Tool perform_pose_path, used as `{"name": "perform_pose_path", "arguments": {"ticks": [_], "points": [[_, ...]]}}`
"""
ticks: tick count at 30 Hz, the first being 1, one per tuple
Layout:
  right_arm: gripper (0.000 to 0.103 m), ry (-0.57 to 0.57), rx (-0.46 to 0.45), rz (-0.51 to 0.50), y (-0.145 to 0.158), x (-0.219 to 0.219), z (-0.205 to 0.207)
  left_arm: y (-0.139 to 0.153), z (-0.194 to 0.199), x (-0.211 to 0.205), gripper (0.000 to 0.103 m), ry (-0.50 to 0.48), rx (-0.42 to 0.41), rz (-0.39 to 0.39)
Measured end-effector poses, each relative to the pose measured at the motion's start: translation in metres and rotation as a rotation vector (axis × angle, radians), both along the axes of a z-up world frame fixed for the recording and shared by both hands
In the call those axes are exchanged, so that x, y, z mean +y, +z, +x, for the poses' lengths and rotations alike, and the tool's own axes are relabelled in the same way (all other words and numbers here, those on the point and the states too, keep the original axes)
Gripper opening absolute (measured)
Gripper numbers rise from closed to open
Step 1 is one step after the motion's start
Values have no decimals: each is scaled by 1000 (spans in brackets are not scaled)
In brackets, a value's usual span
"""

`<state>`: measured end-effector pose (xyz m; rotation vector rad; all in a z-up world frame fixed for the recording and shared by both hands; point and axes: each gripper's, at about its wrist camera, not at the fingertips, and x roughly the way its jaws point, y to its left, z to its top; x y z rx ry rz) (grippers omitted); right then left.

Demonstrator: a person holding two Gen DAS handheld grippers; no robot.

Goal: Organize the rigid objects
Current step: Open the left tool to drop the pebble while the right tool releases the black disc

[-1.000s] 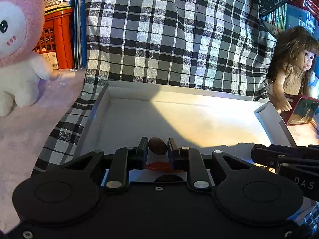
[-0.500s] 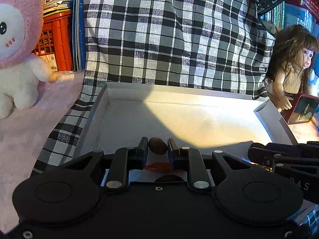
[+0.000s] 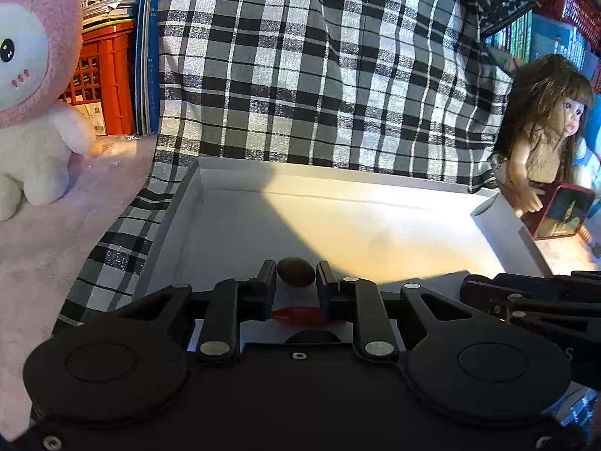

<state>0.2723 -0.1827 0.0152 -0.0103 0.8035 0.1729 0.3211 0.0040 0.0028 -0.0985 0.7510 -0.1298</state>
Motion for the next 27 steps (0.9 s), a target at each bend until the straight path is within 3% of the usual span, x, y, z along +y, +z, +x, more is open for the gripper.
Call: {"name": "perform_pose_path", "arguments": {"ticks": [9,14,19,27], "points": [[41,-6,-25,33,10,-7,-10,17,-17,-5,27,-34,-42,8],[54,5,-58,23,17,-8,-24,26,-33,-6,33,-35,-54,24],[57,15,-96,10,23,-10,-42,33,-55,-7,45,-41,-80,48],[70,50,-148,1,29,-10,-76,39,-96,1,58,-34,-80,0]]}}
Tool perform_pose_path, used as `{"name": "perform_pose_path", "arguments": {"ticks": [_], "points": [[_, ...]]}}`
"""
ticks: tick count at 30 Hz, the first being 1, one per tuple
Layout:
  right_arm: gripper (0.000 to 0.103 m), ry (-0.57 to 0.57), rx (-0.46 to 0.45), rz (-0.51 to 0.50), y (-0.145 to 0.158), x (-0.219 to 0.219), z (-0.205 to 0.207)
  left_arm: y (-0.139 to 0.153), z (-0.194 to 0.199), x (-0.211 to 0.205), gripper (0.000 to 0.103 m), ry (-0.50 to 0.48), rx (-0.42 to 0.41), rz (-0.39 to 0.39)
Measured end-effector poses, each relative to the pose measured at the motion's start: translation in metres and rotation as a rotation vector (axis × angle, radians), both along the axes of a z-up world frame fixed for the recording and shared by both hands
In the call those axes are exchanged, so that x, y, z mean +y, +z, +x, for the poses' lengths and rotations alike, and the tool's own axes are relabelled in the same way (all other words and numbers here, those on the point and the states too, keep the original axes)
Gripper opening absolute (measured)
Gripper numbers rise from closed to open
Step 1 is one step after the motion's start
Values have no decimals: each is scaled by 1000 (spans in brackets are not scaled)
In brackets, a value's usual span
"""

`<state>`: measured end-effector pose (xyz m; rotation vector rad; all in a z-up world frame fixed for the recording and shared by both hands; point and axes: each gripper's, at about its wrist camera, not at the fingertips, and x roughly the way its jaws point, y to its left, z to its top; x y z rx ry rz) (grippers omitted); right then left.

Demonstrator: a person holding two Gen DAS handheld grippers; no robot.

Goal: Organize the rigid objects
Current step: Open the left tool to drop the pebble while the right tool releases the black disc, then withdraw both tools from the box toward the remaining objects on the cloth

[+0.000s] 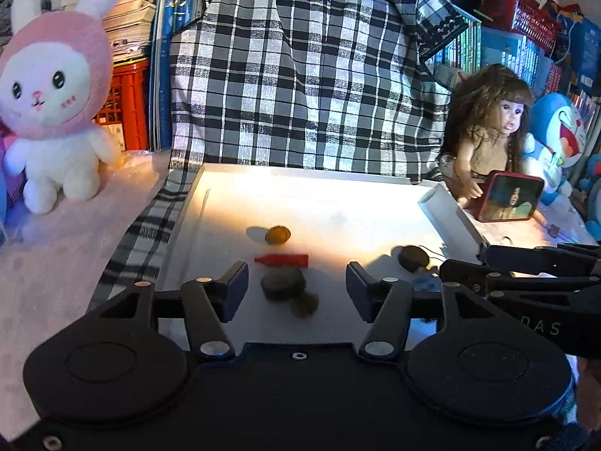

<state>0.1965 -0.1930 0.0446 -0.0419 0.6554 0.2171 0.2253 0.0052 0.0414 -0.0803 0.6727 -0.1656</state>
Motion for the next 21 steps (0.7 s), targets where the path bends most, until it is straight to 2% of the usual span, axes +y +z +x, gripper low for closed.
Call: {"name": "perform_pose_path", "arguments": {"ticks": [9,15,21], "points": [[80,37,-56,-2,1,-2,-39,4,-45,6,65,-10,-10,-13],[84,59,-91,2,1,-6,-69,4,-78,1,74,-45,-51,22],[87,62,-122,11,0,-12,-95,4,-108,2,79,-44,-84,-1]]}}
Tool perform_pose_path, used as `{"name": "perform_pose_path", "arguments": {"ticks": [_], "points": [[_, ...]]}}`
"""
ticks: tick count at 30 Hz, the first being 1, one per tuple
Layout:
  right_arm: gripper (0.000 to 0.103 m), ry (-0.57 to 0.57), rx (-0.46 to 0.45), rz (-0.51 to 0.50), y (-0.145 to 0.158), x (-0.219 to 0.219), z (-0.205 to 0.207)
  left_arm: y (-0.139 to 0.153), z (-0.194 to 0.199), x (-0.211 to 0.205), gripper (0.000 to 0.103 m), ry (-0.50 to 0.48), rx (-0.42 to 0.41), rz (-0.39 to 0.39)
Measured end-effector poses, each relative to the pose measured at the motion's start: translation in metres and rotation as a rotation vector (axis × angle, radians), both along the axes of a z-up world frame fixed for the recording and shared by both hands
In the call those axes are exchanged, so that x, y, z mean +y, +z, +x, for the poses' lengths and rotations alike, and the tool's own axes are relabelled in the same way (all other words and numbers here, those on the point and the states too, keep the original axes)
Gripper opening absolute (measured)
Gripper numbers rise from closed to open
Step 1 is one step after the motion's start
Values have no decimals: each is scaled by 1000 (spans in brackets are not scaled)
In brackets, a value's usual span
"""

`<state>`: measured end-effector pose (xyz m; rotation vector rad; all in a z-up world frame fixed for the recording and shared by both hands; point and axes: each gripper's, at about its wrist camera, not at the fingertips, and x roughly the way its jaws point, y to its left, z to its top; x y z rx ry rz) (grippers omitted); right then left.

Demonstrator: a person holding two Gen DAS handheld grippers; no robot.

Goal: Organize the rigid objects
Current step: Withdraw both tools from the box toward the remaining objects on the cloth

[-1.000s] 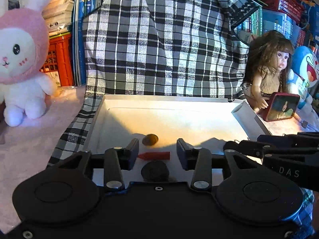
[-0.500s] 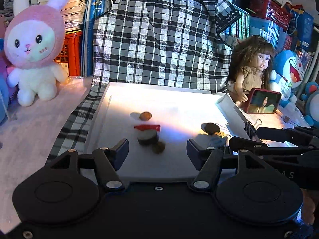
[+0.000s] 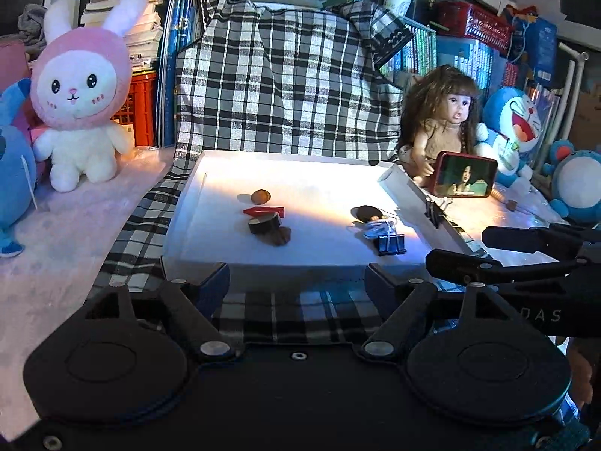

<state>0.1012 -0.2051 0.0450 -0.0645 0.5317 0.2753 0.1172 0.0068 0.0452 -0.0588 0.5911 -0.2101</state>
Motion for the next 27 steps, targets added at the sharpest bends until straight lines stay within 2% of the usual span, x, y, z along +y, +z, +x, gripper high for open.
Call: {"name": "perform_pose_path", "arguments": {"ticks": [6,15,27], "points": [[89,10,-29,-30,-5,-2,-26,-5,-29,-1,82,7,-29,15],[93,34,-67,-96,-19,4,-58,-26,-59,-3,83,4,-16,66],[95,51,-87,-137,-35,4,-89,-50,-83,-1,83,19,7,76]]}}
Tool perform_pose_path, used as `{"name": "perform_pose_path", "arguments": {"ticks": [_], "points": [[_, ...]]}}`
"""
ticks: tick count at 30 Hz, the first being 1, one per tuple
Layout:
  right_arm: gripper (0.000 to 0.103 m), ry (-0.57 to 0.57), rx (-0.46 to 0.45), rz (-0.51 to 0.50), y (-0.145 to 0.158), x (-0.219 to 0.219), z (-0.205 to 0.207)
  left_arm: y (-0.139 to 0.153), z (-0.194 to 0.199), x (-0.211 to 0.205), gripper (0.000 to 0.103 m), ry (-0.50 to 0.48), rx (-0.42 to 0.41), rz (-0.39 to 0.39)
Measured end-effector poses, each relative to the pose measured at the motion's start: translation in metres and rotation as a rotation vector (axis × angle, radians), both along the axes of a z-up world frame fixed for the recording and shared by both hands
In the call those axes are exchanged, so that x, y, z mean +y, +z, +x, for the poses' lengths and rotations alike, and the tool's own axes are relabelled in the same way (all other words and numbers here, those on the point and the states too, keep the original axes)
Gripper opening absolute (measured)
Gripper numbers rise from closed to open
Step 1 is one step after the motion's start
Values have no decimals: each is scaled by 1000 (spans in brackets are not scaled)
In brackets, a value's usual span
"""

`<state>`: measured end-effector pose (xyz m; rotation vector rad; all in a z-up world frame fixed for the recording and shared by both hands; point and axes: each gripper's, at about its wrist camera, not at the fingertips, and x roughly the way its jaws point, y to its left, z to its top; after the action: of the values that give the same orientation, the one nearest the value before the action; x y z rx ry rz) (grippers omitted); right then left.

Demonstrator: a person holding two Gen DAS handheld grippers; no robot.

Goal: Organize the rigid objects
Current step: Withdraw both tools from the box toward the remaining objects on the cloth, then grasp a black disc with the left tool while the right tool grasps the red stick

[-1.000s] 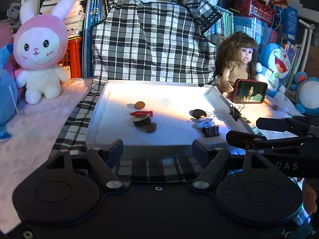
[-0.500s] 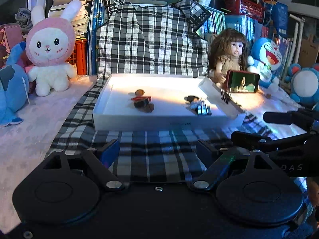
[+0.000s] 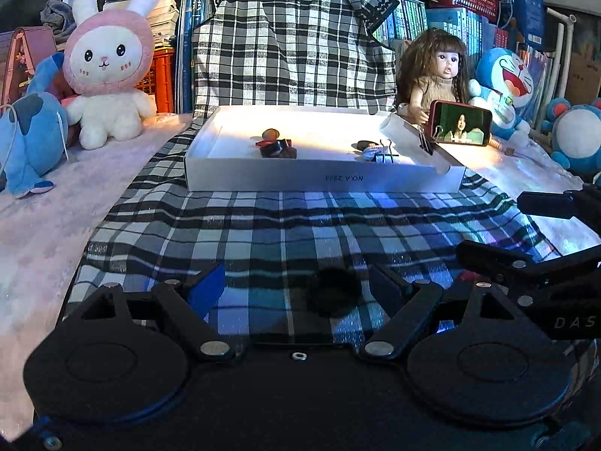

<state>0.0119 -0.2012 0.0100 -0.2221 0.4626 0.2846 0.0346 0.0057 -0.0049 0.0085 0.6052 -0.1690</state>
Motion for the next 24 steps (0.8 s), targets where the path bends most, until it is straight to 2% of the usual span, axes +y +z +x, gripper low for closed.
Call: {"name": "perform_pose_path", "arguments": {"ticks": [8,12,16,24], "points": [[95,-86,2,17,-5,-21,-11,-6,-9,1,82,-12,-5,1],[95,-108,17,15,-10,-29,-15,-8,-9,2,75,-15,-1,-11],[95,-102,22,-23,-17,-25,-17,-7,-9,2,59,-25,-11,-15],[95,-55,33,-30,-24,-4,-19,-6,-11,-1,47,-49,-21,-18]]}}
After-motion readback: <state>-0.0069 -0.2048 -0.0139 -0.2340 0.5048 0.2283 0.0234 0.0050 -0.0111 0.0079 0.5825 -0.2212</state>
